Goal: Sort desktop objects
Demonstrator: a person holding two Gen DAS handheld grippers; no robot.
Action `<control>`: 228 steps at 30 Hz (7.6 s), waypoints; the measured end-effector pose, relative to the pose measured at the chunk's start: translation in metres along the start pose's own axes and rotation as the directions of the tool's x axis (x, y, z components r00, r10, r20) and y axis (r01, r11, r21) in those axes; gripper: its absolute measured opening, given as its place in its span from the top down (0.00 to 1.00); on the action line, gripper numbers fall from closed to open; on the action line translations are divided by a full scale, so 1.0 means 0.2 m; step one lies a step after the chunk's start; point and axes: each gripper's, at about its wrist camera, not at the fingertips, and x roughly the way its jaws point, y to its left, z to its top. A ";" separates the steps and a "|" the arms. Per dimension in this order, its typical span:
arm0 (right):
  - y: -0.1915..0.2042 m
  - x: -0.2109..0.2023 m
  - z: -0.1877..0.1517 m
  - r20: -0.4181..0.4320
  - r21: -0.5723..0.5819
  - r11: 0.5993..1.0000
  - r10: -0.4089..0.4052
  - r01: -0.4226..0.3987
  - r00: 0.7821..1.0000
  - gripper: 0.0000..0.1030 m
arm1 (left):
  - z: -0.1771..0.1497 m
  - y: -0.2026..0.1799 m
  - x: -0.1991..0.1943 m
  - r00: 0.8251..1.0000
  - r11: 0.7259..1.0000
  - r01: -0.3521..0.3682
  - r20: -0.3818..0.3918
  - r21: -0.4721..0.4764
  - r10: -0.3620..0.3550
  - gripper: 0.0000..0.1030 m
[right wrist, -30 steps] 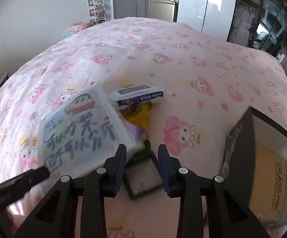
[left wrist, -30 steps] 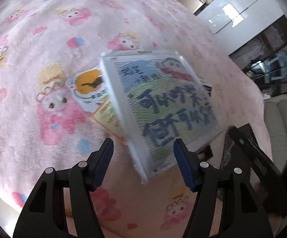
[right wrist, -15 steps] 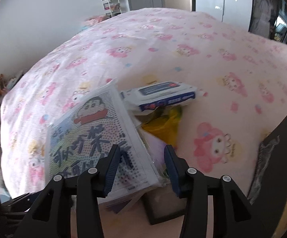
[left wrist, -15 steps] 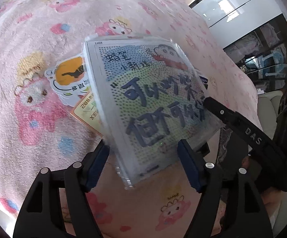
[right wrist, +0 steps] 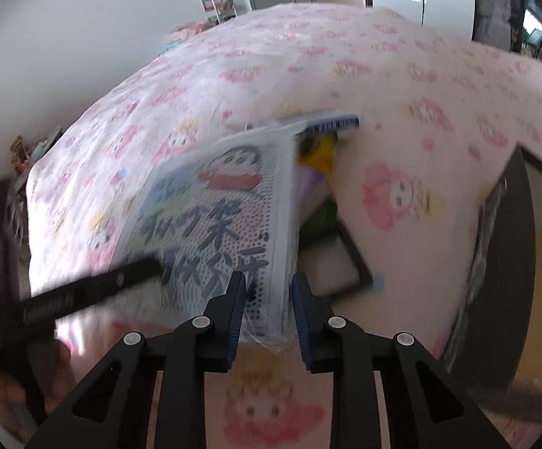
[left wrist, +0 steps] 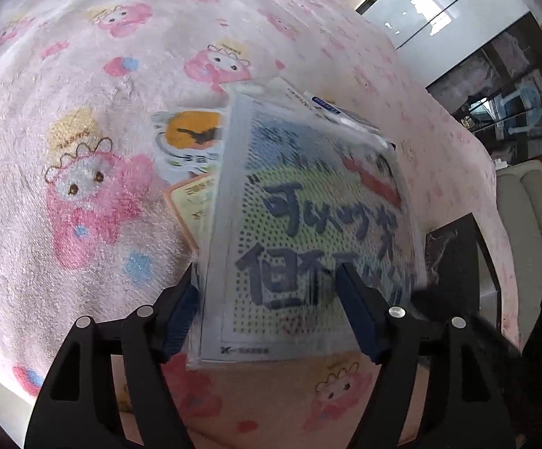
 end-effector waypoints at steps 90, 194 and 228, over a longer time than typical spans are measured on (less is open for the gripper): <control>-0.40 -0.12 -0.53 0.068 0.281 0.959 0.017 -0.035 0.998 0.59 | -0.42 -0.18 0.03 0.987 0.923 0.091 -0.160 0.375 -0.032 0.44; -1.52 -0.56 -0.45 0.128 0.608 0.790 -0.193 0.077 0.973 0.51 | -0.55 -1.50 0.41 0.958 0.783 0.196 -0.285 0.590 -0.025 0.33; -1.50 -0.62 -0.47 0.152 0.598 0.801 -0.137 0.019 0.979 0.51 | -0.73 -1.62 0.50 0.936 0.632 0.127 -0.303 0.764 0.178 0.49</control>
